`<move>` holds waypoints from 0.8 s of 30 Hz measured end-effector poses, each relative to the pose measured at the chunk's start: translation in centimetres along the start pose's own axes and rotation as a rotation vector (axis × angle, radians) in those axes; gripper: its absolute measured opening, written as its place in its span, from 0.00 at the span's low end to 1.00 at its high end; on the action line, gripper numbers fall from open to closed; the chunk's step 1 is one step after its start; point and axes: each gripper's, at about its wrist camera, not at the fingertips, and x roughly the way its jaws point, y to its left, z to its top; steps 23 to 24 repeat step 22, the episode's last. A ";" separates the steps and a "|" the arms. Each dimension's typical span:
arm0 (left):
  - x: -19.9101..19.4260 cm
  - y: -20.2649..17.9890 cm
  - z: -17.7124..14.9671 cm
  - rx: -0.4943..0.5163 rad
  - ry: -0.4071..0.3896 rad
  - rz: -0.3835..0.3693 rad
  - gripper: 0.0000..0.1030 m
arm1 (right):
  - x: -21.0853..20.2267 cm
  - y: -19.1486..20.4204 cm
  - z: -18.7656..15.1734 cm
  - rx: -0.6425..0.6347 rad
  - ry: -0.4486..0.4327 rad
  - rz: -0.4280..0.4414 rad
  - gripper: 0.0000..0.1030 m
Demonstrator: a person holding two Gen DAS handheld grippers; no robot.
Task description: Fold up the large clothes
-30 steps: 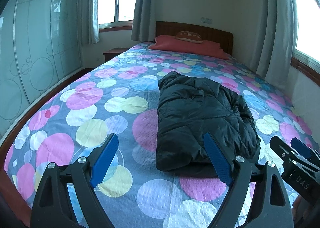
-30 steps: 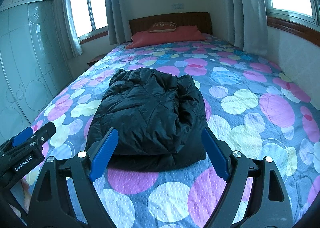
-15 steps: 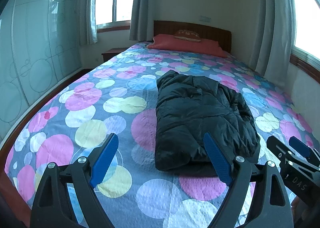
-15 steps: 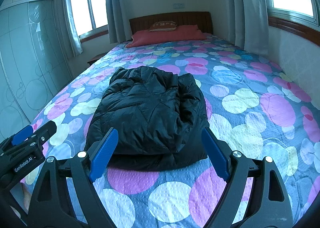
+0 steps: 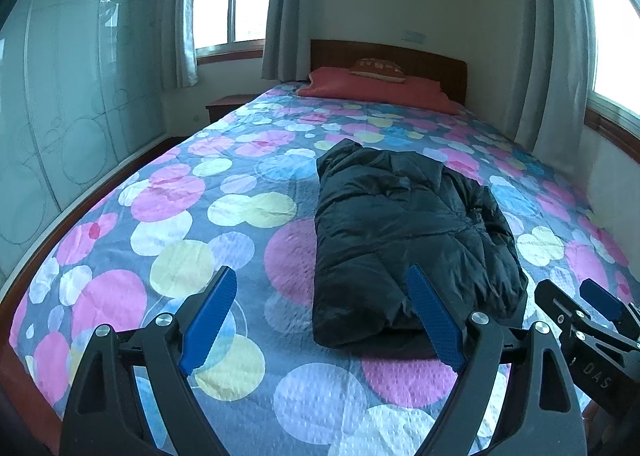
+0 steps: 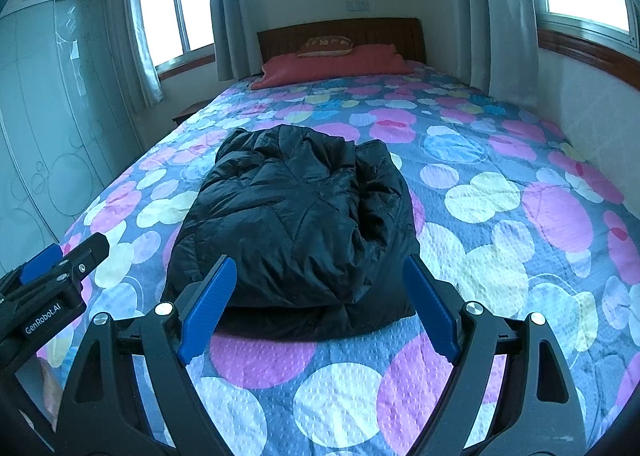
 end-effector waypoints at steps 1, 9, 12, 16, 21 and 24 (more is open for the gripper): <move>0.1 0.0 0.1 0.003 0.003 -0.007 0.83 | 0.1 0.0 0.0 0.000 0.001 0.001 0.83; 1.1 -0.3 0.0 -0.001 0.025 0.000 0.85 | 0.8 -0.6 -0.3 0.007 0.012 -0.003 0.83; 1.5 -0.4 0.2 0.005 0.011 -0.021 0.85 | 1.4 -1.1 -0.5 0.010 0.021 0.000 0.83; 2.7 -0.5 0.4 0.030 -0.009 0.015 0.85 | 1.9 -1.7 -0.3 0.018 0.031 -0.001 0.83; 6.0 2.0 0.3 -0.008 0.067 0.089 0.85 | 2.9 -5.2 0.2 0.066 0.034 -0.053 0.83; 6.8 2.8 0.2 -0.023 0.074 0.112 0.85 | 2.9 -5.2 0.2 0.066 0.034 -0.053 0.83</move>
